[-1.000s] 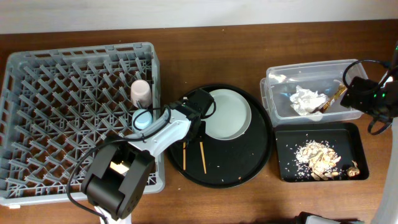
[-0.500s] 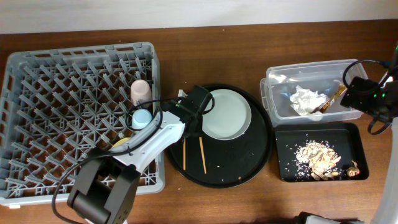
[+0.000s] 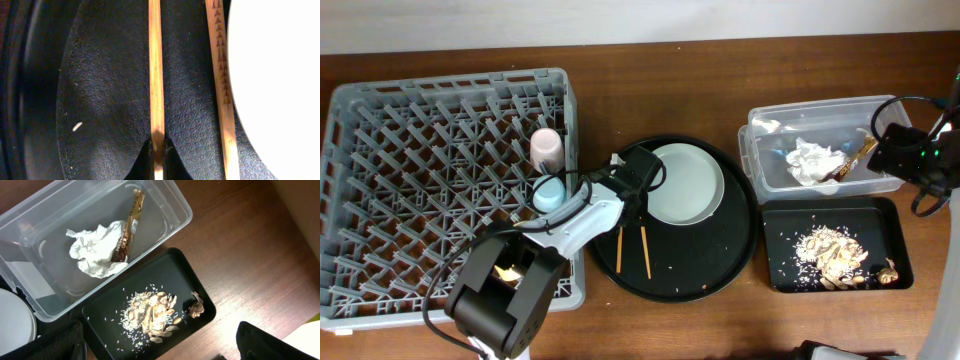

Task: Sort waste into correct bins and load items into the dishwasher rack
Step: 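Insert the chopstick upright into the rack with the left gripper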

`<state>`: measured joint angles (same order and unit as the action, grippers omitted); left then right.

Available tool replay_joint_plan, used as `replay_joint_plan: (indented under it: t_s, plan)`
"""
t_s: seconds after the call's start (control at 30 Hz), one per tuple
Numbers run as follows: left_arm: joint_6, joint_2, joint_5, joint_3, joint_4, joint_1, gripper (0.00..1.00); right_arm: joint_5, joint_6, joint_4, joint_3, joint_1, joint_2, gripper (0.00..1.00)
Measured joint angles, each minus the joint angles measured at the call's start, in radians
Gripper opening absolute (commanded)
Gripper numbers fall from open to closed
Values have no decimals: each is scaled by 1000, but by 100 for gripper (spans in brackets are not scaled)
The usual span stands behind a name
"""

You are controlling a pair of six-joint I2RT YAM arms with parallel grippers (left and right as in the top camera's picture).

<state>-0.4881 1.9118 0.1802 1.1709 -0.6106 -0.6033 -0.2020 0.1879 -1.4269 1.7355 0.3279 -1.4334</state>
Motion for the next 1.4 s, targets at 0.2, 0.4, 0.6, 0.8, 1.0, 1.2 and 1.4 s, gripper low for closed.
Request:
replay_joint_plan:
  t_s: [0.2, 0.4, 0.6, 0.8, 1.0, 1.2, 1.4]
  plan:
    - [5, -41, 22, 56, -130, 2, 0, 0, 0, 0, 0, 0, 0, 99]
    - [110, -331, 46, 233, -216, 104, 0, 0, 0, 0, 0, 0, 0, 99]
    - [224, -422, 89, 260, -216, 340, 0, 0, 0, 1, 0, 0, 0, 99]
    - [288, -303, 84, 259, -146, 468, 0, 0, 0, 0, 0, 0, 0, 99]
    - [381, -209, 79, 257, -111, 515, 0, 0, 1, 0, 0, 0, 0, 99]
    - [459, -163, 79, 256, -104, 562, 3, 0, 0, 0, 0, 0, 0, 99]
    - [499, -159, 79, 256, -103, 574, 63, 0, 1, 0, 0, 0, 0, 99]
